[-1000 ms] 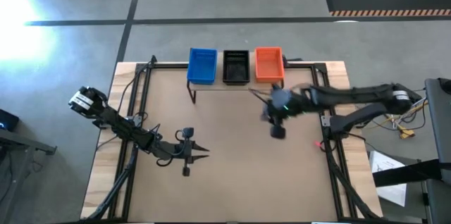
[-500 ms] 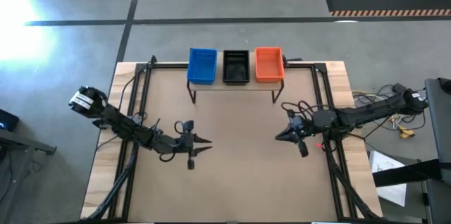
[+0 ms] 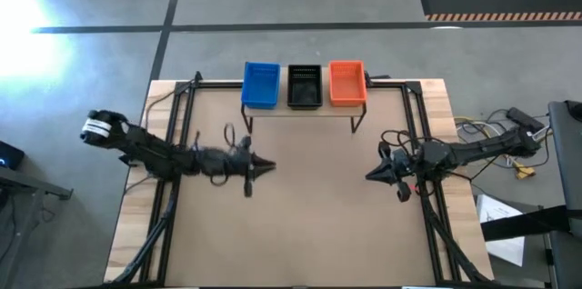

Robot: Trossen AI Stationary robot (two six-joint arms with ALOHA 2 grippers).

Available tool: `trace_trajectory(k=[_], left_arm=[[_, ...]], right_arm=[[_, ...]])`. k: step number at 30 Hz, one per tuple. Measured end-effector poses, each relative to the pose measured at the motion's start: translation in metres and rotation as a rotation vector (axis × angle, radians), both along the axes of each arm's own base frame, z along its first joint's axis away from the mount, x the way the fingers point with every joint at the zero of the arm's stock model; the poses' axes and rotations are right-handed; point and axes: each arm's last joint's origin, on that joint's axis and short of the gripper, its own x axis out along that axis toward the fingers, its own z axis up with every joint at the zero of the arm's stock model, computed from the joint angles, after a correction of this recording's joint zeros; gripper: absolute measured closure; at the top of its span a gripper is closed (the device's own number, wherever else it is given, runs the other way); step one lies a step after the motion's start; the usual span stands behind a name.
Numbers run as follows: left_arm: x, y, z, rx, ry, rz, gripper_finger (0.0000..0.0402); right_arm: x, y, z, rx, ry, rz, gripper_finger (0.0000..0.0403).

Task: Stack baskets on shelf by color
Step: Return to Home Position

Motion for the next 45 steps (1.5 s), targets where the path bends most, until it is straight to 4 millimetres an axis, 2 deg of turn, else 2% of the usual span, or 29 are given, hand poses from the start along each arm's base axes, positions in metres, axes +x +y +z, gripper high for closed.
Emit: trace_trajectory(k=[3,6,11,21,30,34,45], left_arm=[[-0.009,0.034,0.004,-0.070,-0.033,-0.068,0.0388],[-0.025,0.061,0.011,-0.089,-0.086,-0.075,0.0396],[-0.058,0.085,0.015,-0.073,-0.147,0.001,0.0401],[-0.107,0.079,-0.001,-0.055,-0.202,0.080,0.0401],[-0.119,0.077,-0.002,-0.032,-0.177,0.121,0.0402],[-0.126,0.075,0.002,-0.022,-0.215,0.119,0.0402],[-0.142,0.062,-0.004,-0.021,-0.183,0.039,0.0402]], right_arm=[[-0.004,-0.001,-0.003,-0.004,-0.026,0.001,0.0394],[-0.006,-0.001,-0.002,-0.014,-0.044,0.000,0.0394],[-0.007,-0.001,-0.002,-0.032,-0.055,0.001,0.0394],[-0.007,-0.001,-0.003,-0.036,-0.040,0.001,0.0394],[-0.008,-0.002,-0.005,-0.046,-0.025,0.000,0.0394],[-0.012,-0.003,-0.001,-0.042,-0.084,-0.013,0.0394],[-0.013,-0.007,-0.002,0.004,-0.067,-0.119,0.0394]])
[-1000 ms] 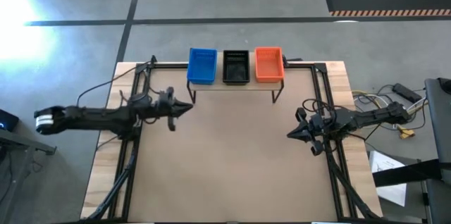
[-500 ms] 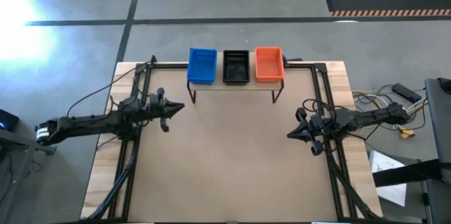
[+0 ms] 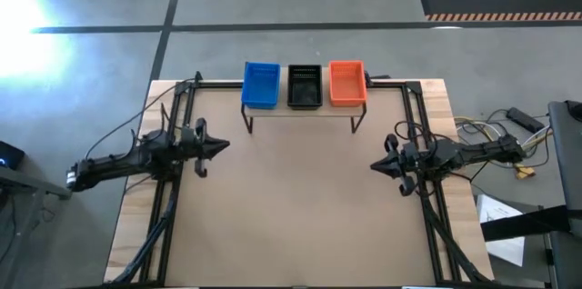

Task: Stack baskets on shelf by color
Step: Return to Home Position

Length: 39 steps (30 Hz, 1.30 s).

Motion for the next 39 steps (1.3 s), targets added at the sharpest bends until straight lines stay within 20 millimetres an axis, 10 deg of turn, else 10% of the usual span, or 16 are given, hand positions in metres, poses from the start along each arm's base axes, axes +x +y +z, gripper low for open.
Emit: trace_trajectory(k=[39], left_arm=[[0.010,0.001,-0.012,0.114,0.162,0.096,0.0401]], right_arm=[[0.003,-0.001,-0.003,-0.248,0.002,-0.053,0.0394]])
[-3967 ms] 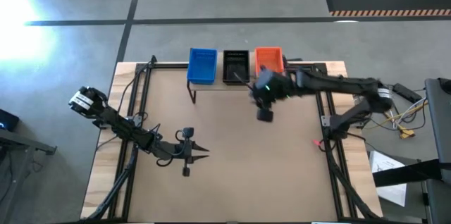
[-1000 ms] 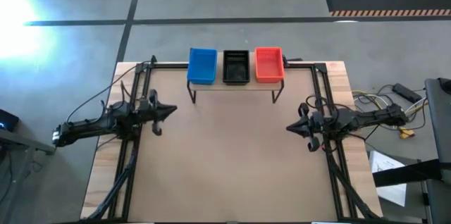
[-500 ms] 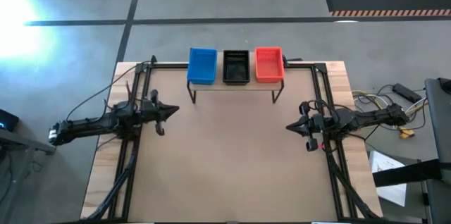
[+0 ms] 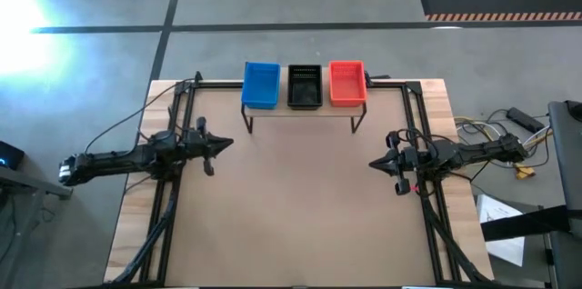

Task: Stack baskets on shelf by color
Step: Return to Home Position

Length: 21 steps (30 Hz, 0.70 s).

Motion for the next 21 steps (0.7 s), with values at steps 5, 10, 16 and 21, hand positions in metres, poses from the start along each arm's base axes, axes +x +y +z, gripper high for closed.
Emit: trace_trajectory(k=[5,10,16,21], left_arm=[[0.0010,0.0002,-0.0017,-0.003,0.019,0.000,0.0401],[0.0019,0.0003,-0.0031,-0.006,0.034,-0.001,0.0402],[0.0028,0.0004,-0.0046,-0.009,0.051,-0.001,0.0402],[0.0034,0.0005,-0.0057,-0.011,0.063,-0.001,0.0402]], right_arm=[[0.0000,0.0000,0.0001,0.001,-0.001,0.000,0.0394],[0.0000,0.0000,0.0001,0.001,-0.001,0.001,0.0394],[0.0000,0.0000,0.0001,0.001,-0.001,0.002,0.0394],[0.0000,0.0001,0.0001,0.001,-0.001,0.003,0.0394]])
